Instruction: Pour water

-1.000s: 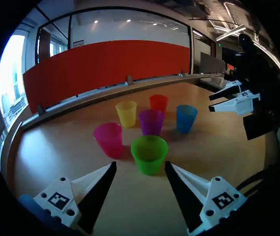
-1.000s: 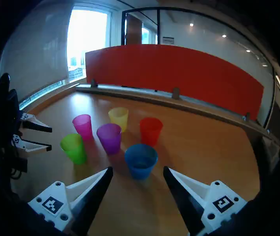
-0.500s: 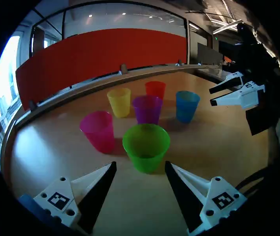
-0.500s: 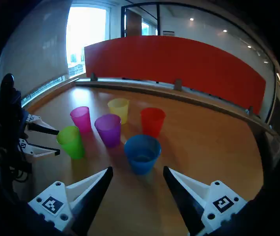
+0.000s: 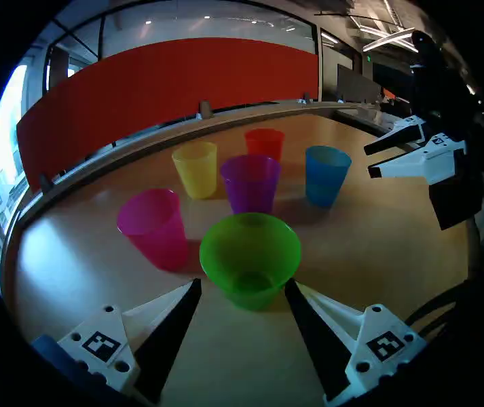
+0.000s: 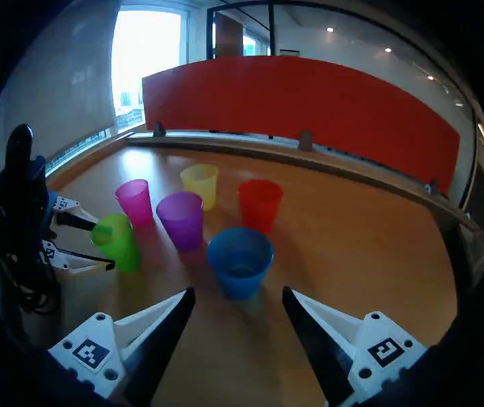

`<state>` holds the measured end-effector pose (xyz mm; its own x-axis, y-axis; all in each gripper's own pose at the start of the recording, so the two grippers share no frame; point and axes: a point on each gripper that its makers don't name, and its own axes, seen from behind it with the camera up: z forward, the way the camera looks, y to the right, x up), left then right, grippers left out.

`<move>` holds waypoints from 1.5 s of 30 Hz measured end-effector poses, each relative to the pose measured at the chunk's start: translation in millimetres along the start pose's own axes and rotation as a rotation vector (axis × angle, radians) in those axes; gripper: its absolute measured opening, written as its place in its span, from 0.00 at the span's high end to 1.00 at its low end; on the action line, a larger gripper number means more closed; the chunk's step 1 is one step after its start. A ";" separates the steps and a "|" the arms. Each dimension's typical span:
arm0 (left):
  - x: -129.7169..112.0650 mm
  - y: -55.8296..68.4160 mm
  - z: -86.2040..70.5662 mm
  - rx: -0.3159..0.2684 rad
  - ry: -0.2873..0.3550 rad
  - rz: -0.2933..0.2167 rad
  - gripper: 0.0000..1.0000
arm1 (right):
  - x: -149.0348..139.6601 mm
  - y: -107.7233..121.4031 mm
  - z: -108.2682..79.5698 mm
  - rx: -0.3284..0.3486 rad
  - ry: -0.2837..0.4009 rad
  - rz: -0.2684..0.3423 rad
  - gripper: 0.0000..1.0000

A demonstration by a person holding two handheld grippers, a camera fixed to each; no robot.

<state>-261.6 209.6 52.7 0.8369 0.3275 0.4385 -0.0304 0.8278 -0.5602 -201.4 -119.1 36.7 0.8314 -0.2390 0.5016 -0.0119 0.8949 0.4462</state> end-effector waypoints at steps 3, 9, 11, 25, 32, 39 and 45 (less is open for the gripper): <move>-0.1 0.5 4.4 -0.005 -0.004 -0.002 0.09 | 0.0 1.4 0.8 0.000 -0.001 0.002 0.00; 1.7 1.1 9.1 -0.011 -0.004 -0.010 0.09 | -0.4 4.1 1.5 -0.002 -0.001 0.003 0.01; 2.0 1.5 10.7 -0.011 -0.006 -0.010 0.09 | -0.8 4.3 1.5 -0.002 -0.002 0.005 0.01; 9.0 1.7 17.8 -0.019 -0.014 0.001 0.09 | -2.8 5.6 -0.1 -0.007 -0.006 0.011 0.01; 8.9 -0.7 18.7 -0.014 -0.015 -0.003 0.10 | -3.4 5.7 -0.4 -0.006 -0.006 0.013 0.01; 14.6 -0.1 14.9 -0.015 0.005 0.003 0.11 | -3.3 3.7 1.2 -0.003 -0.004 0.016 0.01; 17.9 -3.1 12.2 -0.007 0.016 -0.003 0.15 | -2.0 2.2 1.7 0.000 -0.001 0.017 0.01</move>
<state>-253.2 218.5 70.8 0.8454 0.3181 0.4291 -0.0245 0.8256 -0.5637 -204.1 -117.3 37.9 0.8307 -0.2238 0.5098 -0.0262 0.8990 0.4372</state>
